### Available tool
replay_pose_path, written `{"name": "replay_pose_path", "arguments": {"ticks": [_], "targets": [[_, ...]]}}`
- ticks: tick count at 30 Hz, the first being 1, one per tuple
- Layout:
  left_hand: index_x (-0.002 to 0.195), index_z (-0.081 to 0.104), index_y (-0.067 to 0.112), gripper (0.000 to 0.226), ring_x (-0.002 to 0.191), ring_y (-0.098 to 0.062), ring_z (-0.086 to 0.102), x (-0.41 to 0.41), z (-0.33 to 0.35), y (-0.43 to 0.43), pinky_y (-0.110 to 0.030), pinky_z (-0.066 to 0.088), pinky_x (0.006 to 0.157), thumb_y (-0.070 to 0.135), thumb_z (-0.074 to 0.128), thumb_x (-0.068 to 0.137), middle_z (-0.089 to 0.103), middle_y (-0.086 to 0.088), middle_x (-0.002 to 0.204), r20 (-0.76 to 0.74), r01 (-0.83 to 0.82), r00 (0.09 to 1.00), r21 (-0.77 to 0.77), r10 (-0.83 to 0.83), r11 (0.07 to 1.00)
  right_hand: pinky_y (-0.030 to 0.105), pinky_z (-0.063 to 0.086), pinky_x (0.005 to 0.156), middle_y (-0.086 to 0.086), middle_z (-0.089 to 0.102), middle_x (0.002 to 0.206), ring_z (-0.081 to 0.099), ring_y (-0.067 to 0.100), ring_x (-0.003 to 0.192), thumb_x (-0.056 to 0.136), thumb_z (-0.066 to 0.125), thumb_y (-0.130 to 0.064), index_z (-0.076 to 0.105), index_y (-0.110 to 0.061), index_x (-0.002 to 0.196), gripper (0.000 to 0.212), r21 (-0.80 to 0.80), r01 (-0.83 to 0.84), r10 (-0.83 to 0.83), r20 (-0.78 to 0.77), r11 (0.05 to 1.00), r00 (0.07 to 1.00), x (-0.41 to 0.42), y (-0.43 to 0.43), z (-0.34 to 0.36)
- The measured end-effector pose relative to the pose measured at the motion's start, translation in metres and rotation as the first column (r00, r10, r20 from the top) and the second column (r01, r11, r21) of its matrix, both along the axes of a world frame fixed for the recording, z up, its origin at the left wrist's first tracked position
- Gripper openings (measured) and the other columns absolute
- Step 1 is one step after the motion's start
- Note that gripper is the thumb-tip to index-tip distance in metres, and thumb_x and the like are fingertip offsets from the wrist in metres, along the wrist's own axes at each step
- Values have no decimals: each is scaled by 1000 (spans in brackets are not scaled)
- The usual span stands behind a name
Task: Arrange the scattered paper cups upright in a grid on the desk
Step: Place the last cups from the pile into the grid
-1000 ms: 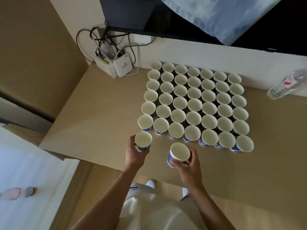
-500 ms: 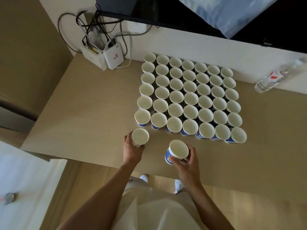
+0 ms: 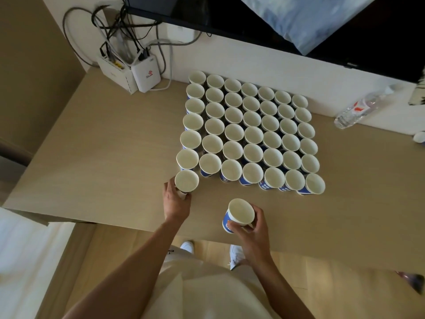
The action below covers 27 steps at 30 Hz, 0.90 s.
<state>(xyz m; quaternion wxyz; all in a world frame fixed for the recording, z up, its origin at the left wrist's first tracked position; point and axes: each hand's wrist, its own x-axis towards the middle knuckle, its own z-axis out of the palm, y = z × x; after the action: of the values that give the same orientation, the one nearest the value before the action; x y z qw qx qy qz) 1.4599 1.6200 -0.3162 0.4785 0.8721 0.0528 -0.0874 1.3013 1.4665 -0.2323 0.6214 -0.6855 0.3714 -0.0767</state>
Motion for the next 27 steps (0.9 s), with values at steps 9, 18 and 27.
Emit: {"name": "replay_pose_path", "arguments": {"ticks": [9, 18, 27], "targets": [[135, 46, 6, 73, 97, -23, 51, -11, 6, 8, -26, 39, 85, -6, 74, 69, 49, -12, 126, -83, -37, 996, -16, 35, 999, 33, 58, 85, -6, 66, 116, 66, 14, 106, 64, 86, -17, 58, -27, 118, 62, -7, -2, 2, 8, 1000, 1000, 4, 6, -3], [134, 48, 8, 67, 95, -22, 56, -26, 16, 26, -28, 44, 83, 4, 78, 74, 49, -10, 127, -143, -26, 989, -23, 22, 999, 6, 48, 74, 10, 61, 124, 60, 15, 107, 73, 81, 7, 52, -7, 132, 68, -6, -38, 38, 74, 999, 997, 71, 32, -20], [134, 49, 14, 65, 94, -14, 57, -37, 31, 40, -29, 47, 79, 10, 79, 76, 51, 2, 120, -72, -24, 997, -50, 20, 998, 7, 49, 75, 13, 59, 131, 57, 29, 122, 71, 84, 6, 53, -13, 135, 73, 33, 83, -85, 82, 996, 993, 102, 39, -61]]}}
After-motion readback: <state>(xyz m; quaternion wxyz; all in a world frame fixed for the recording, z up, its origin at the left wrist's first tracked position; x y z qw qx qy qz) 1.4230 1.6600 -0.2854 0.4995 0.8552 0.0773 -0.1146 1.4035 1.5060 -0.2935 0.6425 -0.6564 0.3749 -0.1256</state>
